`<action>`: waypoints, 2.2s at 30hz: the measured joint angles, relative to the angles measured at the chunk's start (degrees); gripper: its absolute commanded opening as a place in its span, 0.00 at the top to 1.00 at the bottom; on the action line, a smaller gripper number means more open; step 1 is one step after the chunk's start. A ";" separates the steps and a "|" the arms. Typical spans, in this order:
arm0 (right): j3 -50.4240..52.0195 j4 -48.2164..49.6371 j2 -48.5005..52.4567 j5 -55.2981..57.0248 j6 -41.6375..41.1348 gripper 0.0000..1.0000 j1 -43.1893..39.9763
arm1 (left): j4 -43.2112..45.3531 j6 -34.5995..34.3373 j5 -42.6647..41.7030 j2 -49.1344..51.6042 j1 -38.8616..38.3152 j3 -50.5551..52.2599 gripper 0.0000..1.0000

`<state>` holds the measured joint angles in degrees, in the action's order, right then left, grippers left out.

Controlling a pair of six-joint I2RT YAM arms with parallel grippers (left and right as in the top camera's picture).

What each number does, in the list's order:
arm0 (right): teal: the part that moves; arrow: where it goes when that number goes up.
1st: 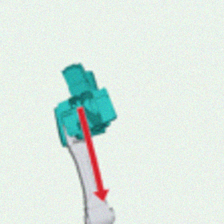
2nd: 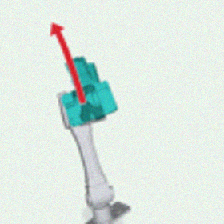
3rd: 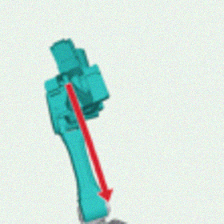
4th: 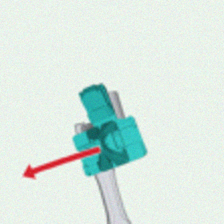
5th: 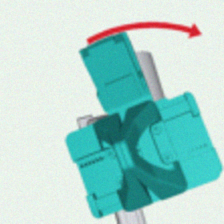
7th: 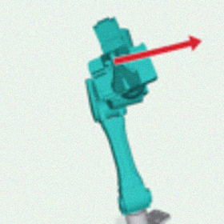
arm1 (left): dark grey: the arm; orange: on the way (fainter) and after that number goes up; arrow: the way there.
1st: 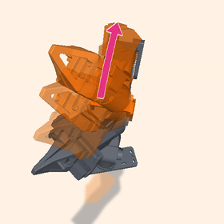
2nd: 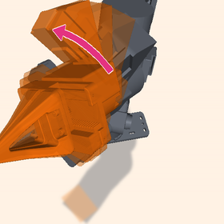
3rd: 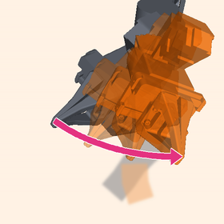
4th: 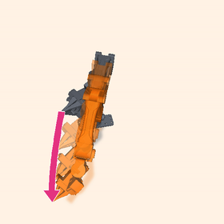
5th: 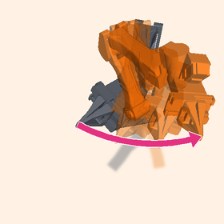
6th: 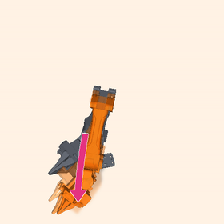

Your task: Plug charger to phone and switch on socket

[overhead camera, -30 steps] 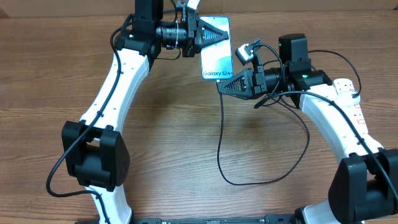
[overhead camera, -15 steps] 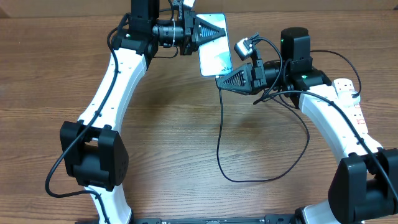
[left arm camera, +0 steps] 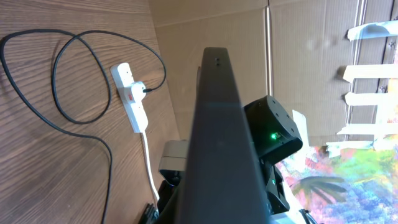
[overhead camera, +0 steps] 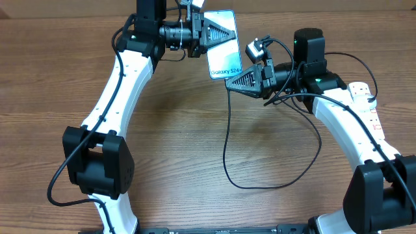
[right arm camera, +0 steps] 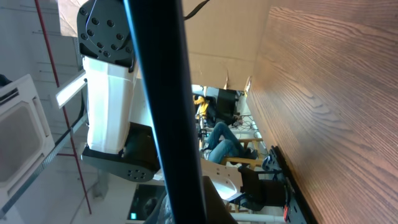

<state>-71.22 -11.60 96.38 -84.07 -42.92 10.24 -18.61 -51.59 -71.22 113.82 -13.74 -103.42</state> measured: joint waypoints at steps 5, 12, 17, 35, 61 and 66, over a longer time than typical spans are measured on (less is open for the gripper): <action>0.00 1.60 0.00 0.09 -0.48 0.67 0.00 | 0.09 0.81 -1.05 0.00 0.24 0.00 0.96; -0.07 3.10 0.00 4.13 -0.39 0.28 -0.42 | -1.09 1.18 -7.82 0.00 -1.79 0.02 0.96; -0.07 3.02 0.00 0.33 -0.04 0.24 -0.46 | -1.09 2.40 -8.26 0.00 -2.36 0.02 0.96; -0.09 -9.07 0.00 0.26 10.86 0.00 -3.69 | -9.70 4.02 -0.28 0.00 -0.79 0.07 0.96; -0.35 -37.88 0.00 17.97 35.34 0.18 -10.51 | -9.70 5.62 -3.50 0.00 0.33 0.07 0.96; -0.35 -39.06 0.00 17.44 35.65 0.78 -10.54 | -9.73 5.73 -3.91 0.00 0.33 0.07 0.96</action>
<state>-71.57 -50.65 96.38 -66.63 -7.27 -0.30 -28.34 -45.87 -75.13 113.82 -13.41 -103.35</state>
